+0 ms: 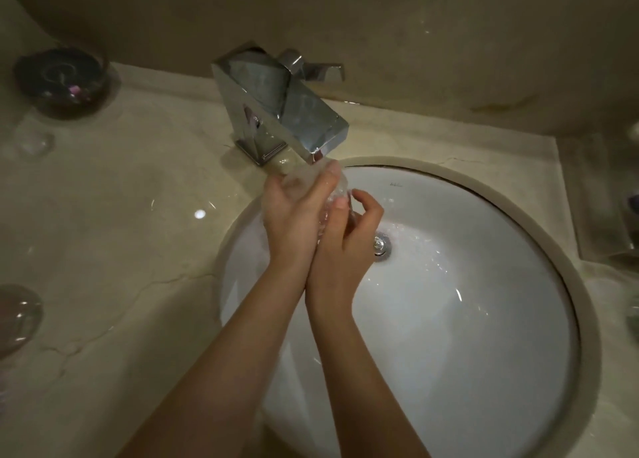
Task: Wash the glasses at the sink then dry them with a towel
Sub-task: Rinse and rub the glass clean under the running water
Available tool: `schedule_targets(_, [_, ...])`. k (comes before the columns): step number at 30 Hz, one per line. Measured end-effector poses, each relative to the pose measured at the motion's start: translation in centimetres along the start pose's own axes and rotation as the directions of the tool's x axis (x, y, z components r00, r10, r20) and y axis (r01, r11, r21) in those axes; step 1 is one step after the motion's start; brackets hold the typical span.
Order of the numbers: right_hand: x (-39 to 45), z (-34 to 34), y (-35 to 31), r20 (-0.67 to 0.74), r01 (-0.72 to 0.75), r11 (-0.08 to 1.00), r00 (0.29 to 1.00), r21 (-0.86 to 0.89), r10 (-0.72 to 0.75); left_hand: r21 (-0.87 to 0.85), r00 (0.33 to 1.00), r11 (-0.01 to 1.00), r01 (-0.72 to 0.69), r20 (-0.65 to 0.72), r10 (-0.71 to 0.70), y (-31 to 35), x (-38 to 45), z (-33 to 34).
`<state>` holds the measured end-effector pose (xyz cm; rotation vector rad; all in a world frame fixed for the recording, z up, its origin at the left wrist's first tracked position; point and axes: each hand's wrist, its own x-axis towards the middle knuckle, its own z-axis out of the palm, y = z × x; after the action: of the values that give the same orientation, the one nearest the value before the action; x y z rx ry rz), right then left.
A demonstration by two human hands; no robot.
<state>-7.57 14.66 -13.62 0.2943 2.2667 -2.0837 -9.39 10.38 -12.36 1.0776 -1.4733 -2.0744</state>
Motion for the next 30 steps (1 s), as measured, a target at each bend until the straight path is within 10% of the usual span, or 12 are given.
schedule_targets(8, [1.8, 0.1, 0.1, 0.172, -0.543, 0.803, 0.840, 0.246, 0.515, -0.124, 0.997, 0.989, 0.078, 0.003, -0.078, -0.3, -0.2, -1.2])
schedule_targets(14, [0.7, -1.0, -1.7, 0.073, 0.065, 0.982, 0.996, -0.177, -0.053, 0.022, 0.985, 0.998, 0.056, 0.160, -0.059, 0.5, -0.1, -1.4])
schedule_targets(21, [2.7, 0.2, -2.2, 0.076, -0.080, 0.948, 0.991, -0.309, 0.108, 0.236, 0.983, 0.961, -0.141, 0.148, 0.108, -1.8, 0.6, -1.7])
schedule_targets(25, [4.4, 0.0, -0.6, 0.178, -0.544, 0.836, 0.818, -0.067, 0.547, 0.084, 0.979, 0.976, 0.199, 0.032, -0.202, -2.2, 0.2, -2.0])
schedule_targets(30, [1.7, -0.2, -0.2, 0.121, -0.164, 0.950, 0.972, -0.267, 0.202, 0.023, 0.981, 0.981, 0.191, 0.039, -0.192, -2.8, -0.6, -1.4])
